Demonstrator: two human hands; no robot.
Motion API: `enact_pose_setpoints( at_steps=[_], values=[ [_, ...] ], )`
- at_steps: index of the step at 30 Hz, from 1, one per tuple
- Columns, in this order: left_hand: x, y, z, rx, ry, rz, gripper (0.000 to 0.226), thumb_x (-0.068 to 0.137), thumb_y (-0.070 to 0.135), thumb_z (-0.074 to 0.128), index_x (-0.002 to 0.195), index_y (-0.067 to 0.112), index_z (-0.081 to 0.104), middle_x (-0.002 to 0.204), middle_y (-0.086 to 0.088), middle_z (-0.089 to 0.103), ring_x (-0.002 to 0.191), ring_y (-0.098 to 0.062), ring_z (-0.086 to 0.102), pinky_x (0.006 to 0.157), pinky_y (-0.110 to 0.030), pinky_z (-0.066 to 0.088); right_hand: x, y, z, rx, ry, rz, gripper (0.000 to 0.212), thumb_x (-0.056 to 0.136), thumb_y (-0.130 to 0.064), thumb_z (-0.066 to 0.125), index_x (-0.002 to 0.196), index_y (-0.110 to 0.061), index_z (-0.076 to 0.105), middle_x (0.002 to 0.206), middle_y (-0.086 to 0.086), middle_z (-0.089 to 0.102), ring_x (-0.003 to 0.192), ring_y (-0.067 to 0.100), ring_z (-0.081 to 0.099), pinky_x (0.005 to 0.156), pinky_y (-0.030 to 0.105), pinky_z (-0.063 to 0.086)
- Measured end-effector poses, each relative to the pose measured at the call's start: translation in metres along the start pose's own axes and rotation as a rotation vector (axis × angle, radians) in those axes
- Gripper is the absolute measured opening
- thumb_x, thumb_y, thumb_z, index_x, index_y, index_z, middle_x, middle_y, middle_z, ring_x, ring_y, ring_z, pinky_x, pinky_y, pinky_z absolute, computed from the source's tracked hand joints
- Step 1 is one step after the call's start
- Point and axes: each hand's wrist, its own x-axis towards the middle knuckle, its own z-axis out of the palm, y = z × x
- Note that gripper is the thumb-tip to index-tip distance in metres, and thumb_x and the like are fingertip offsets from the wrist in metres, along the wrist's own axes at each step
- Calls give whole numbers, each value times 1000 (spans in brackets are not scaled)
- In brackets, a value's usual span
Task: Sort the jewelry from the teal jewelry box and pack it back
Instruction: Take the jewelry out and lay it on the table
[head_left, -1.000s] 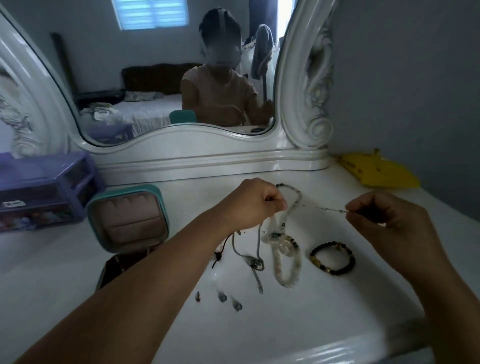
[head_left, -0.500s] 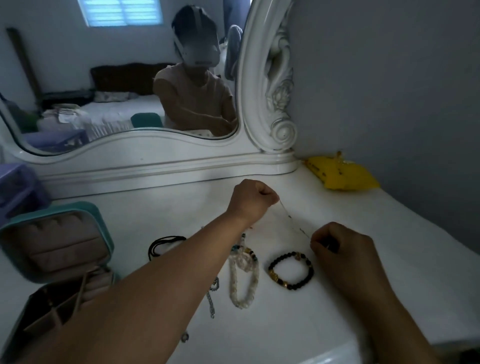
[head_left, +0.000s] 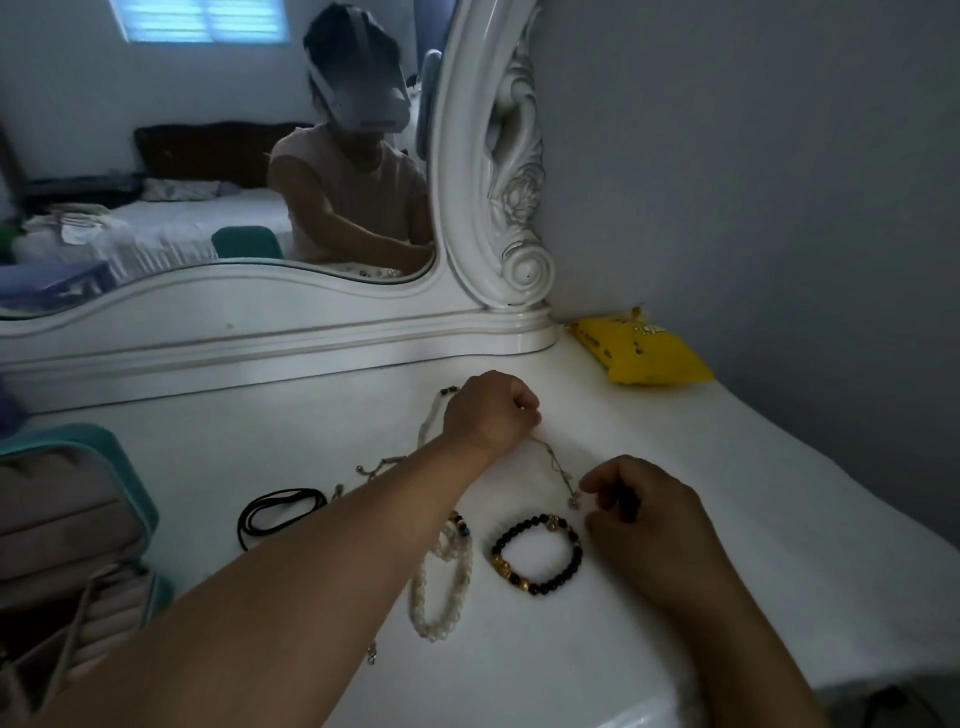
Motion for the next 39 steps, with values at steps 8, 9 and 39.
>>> enact_pose_setpoints(
  at_steps=[8, 9, 39],
  values=[
    [-25, 12, -56, 34, 19, 136, 15, 79, 15, 67, 92, 18, 72, 102, 0, 70, 88, -12, 63, 88, -29, 49, -4, 2, -4, 211, 192, 88, 23, 83, 0, 54, 87, -21, 64, 90, -12, 63, 82, -1, 56, 60, 14, 39],
    [-30, 11, -66, 29, 26, 145, 15, 79, 13, 67, 92, 16, 72, 99, -1, 71, 80, -10, 63, 86, -28, 50, -5, 1, -4, 222, 202, 90, 22, 84, -1, 54, 86, -21, 64, 89, -11, 63, 81, 0, 57, 60, 16, 39],
    [-205, -116, -163, 321, 42, 147, 40, 85, -1, 46, 98, 37, 49, 102, 16, 48, 79, -17, 59, 73, -42, 51, -44, -86, 63, 268, 22, -292, 19, 85, -10, 61, 67, -16, 62, 72, 1, 61, 63, 10, 56, 55, 14, 42]
  ],
)
